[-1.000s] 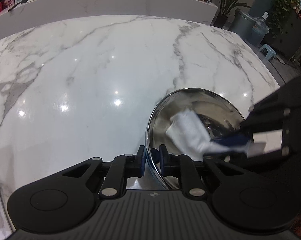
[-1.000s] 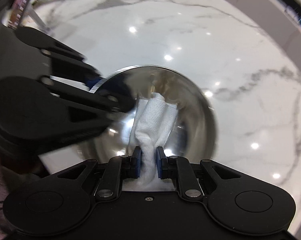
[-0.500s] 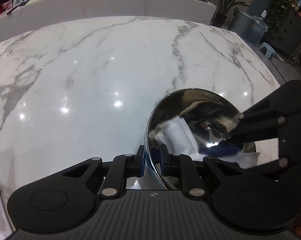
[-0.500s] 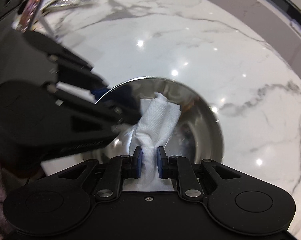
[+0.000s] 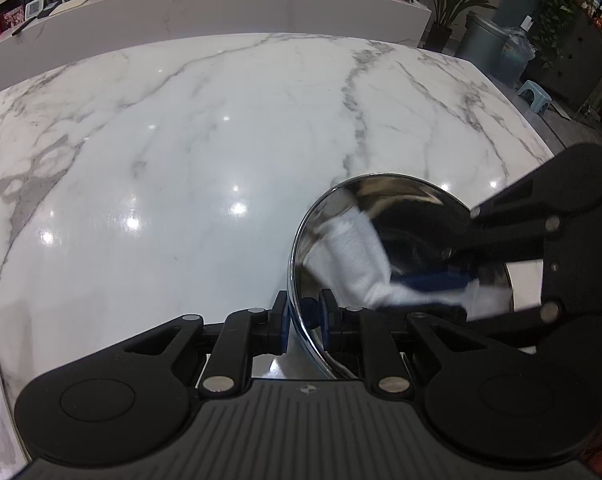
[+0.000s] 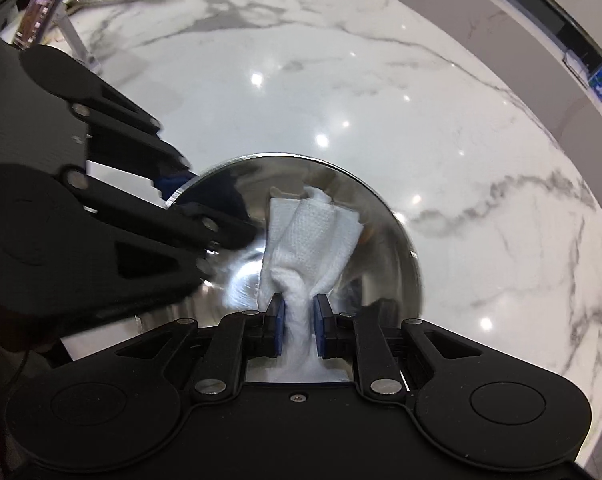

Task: Clean bowl
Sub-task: 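Hold the bowl rim with the left tool while the right tool wipes the cloth inside, then lift the white cloth out of the bowl with the right tool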

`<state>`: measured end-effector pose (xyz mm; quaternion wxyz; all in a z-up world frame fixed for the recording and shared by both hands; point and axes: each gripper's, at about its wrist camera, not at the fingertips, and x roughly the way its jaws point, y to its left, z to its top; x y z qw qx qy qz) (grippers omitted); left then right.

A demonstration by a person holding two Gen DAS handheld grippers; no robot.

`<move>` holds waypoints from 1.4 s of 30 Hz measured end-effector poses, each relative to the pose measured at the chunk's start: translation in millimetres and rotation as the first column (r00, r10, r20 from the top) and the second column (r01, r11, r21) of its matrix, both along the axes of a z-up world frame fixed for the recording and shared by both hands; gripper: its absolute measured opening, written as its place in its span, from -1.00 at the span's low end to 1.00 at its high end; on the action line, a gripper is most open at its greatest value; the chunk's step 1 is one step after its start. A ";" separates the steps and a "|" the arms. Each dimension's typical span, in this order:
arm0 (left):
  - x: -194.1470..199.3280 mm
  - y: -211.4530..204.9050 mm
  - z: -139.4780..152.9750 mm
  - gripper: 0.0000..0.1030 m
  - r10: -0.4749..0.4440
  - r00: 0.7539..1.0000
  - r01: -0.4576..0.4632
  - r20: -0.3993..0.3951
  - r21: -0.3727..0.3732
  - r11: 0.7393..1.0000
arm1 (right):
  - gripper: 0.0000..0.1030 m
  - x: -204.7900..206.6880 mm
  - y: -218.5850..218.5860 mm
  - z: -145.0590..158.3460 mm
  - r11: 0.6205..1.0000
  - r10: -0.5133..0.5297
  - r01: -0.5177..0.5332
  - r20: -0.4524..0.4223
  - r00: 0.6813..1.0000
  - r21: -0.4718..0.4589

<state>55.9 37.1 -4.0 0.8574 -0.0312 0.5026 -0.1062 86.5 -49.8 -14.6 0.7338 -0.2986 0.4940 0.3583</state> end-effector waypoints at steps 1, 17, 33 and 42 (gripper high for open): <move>0.0 -0.1 0.0 -0.74 -0.001 1.000 0.001 0.000 -0.001 1.000 | -0.73 -2.3 0.0 1.7 1.000 0.001 -0.001 -0.011 1.000 0.005; -0.3 -2.6 -0.4 -0.74 -0.009 1.000 0.009 0.009 0.010 1.000 | -0.74 2.1 2.8 2.1 0.996 -0.008 0.012 0.050 0.999 -0.083; -2.4 -3.7 -0.6 -0.73 -0.003 1.000 0.003 0.025 0.015 1.000 | -0.74 -16.0 -23.1 19.8 0.995 -0.087 0.087 -0.012 0.996 0.048; -2.8 -7.5 0.0 -0.71 -0.001 0.999 -0.001 0.042 0.036 0.999 | -0.73 -27.1 -36.7 51.7 0.987 -0.127 0.121 0.052 0.991 0.101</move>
